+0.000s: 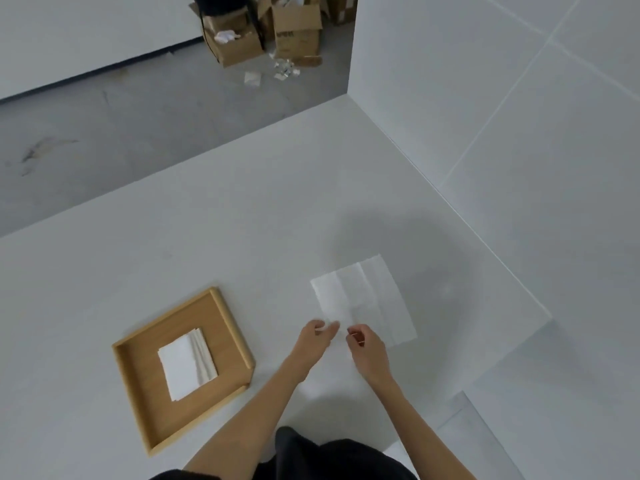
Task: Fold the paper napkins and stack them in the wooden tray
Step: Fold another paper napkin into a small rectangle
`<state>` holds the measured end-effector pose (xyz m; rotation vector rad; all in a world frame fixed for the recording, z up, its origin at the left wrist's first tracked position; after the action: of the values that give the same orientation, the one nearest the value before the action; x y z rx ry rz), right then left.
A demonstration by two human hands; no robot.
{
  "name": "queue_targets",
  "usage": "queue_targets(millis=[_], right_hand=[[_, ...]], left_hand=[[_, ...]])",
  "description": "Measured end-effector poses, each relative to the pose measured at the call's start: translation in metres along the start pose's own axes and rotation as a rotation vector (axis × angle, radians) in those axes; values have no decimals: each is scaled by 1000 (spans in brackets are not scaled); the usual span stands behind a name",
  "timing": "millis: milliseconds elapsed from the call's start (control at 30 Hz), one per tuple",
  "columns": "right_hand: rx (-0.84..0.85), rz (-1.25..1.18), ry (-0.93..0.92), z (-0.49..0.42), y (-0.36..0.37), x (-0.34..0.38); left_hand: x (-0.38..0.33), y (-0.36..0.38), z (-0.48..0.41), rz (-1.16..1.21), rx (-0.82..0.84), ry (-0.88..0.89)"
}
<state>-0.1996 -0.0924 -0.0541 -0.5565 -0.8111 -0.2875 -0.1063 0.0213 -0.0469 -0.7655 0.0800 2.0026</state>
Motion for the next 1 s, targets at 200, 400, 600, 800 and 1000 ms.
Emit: queue_targets(millis=[200, 400, 600, 800, 1000], right_hand=[[376, -97, 75, 39, 49, 8], [90, 68, -68, 27, 26, 2], [-35, 167, -20, 16, 29, -3], [-68, 284, 15, 24, 56, 5], [112, -34, -93, 31, 57, 40]], left_hand=[[47, -18, 9, 190, -96, -68], [78, -41, 29, 193, -160, -72], [92, -59, 43, 250, -186, -39], [106, -63, 55, 221, -224, -61], [98, -86, 80, 249, -322, 69]])
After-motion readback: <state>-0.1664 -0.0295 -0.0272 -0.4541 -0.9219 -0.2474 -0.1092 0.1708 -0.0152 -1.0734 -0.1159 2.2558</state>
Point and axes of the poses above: each hand's wrist, its own z-axis away from the middle knuckle, its own y-axis out of the palm, x = y × z, the point moved 3 cm from there along -z, towards the middle knuckle, and after that the axes turned 13 degrees about -z, right-handed, at the moved point
